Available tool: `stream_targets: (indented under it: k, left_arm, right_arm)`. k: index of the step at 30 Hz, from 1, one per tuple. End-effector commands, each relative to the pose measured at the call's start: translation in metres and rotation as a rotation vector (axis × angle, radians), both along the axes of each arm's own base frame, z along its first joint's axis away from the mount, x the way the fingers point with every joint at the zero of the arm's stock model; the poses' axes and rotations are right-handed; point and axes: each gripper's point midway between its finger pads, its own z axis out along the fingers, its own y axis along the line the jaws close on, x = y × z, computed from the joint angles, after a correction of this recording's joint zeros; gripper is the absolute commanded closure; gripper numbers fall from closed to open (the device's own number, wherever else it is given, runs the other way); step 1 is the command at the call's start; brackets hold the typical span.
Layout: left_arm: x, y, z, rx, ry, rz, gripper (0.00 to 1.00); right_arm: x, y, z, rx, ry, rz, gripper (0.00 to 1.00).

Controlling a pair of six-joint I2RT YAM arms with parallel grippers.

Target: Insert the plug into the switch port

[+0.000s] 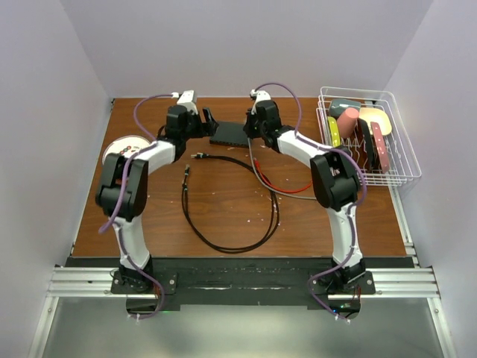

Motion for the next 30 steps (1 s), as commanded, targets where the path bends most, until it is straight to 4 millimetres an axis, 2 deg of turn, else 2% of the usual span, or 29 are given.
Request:
stream_targets:
  k: [1, 2, 3, 4, 5, 7, 9, 10, 11, 12, 13, 14, 20, 21, 23, 24, 26, 27, 29, 30]
  left_arm:
    - [0.045, -0.011, 0.006, 0.019, -0.06, -0.028, 0.17]
    - [0.05, -0.012, -0.017, 0.028, -0.024, -0.031, 0.17]
    - [0.053, -0.012, -0.024, 0.031, -0.003, -0.027, 0.17]
    - [0.059, -0.013, -0.024, 0.027, -0.009, -0.023, 0.17]
    - [0.061, -0.012, -0.04, 0.027, 0.017, -0.02, 0.17]
    - [0.066, -0.012, -0.055, 0.027, 0.042, -0.021, 0.18]
    - [0.067, -0.009, -0.064, 0.028, 0.057, -0.014, 0.18]
    - [0.065, -0.008, -0.071, 0.03, 0.069, -0.014, 0.18]
    - [0.065, -0.007, -0.074, 0.026, 0.075, -0.016, 0.18]
    - [0.064, -0.007, -0.077, 0.024, 0.077, -0.023, 0.18]
    - [0.061, -0.008, -0.081, 0.018, 0.085, -0.035, 0.18]
    - [0.058, -0.011, -0.081, 0.005, 0.083, -0.058, 0.18]
    - [0.042, -0.016, -0.077, -0.06, 0.069, -0.12, 0.19]
    - [0.036, -0.016, -0.08, -0.063, 0.073, -0.123, 0.19]
    - [0.03, -0.019, -0.071, -0.079, 0.061, -0.147, 0.2]
    - [0.023, -0.019, -0.075, -0.083, 0.07, -0.155, 0.21]
    - [0.015, -0.022, -0.063, -0.107, 0.049, -0.171, 0.22]
    - [0.005, -0.02, -0.071, -0.11, 0.071, -0.171, 0.22]
    - [-0.003, -0.021, -0.058, -0.131, 0.053, -0.176, 0.23]
    - [-0.012, -0.019, -0.064, -0.131, 0.074, -0.173, 0.24]
  right_arm:
    - [0.034, -0.023, 0.016, 0.042, -0.02, -0.134, 1.0]
    - [0.034, -0.029, 0.008, 0.028, 0.003, -0.161, 1.0]
    - [0.037, -0.034, -0.001, 0.026, 0.021, -0.178, 1.0]
    - [0.037, -0.036, -0.003, 0.024, 0.025, -0.189, 1.0]
    - [0.039, -0.04, -0.006, 0.015, 0.026, -0.209, 1.0]
    - [0.038, -0.043, -0.018, 0.003, 0.049, -0.222, 1.0]
    - [0.038, -0.046, -0.025, -0.013, 0.069, -0.237, 1.0]
    - [0.039, -0.046, -0.037, -0.024, 0.089, -0.232, 1.0]
    - [0.043, -0.041, -0.033, -0.018, 0.082, -0.224, 1.0]
    - [0.041, -0.037, -0.04, -0.02, 0.109, -0.195, 1.0]
    - [0.041, -0.035, -0.056, -0.028, 0.136, -0.181, 1.0]
    - [0.048, -0.03, -0.05, -0.023, 0.123, -0.171, 1.0]
    - [0.046, -0.003, -0.071, -0.006, 0.193, -0.067, 1.0]
    - [0.045, 0.004, -0.071, 0.0, 0.189, -0.041, 1.0]
    - [0.046, 0.012, -0.066, 0.017, 0.181, -0.012, 1.0]
    - [0.045, 0.017, -0.068, 0.018, 0.184, 0.007, 1.0]
    - [0.046, 0.026, -0.062, 0.029, 0.18, 0.034, 1.0]
    - [0.044, 0.031, -0.065, 0.027, 0.185, 0.052, 1.0]
    - [0.042, 0.043, -0.061, 0.038, 0.177, 0.086, 1.0]
    - [0.039, 0.049, -0.063, 0.03, 0.175, 0.107, 1.0]
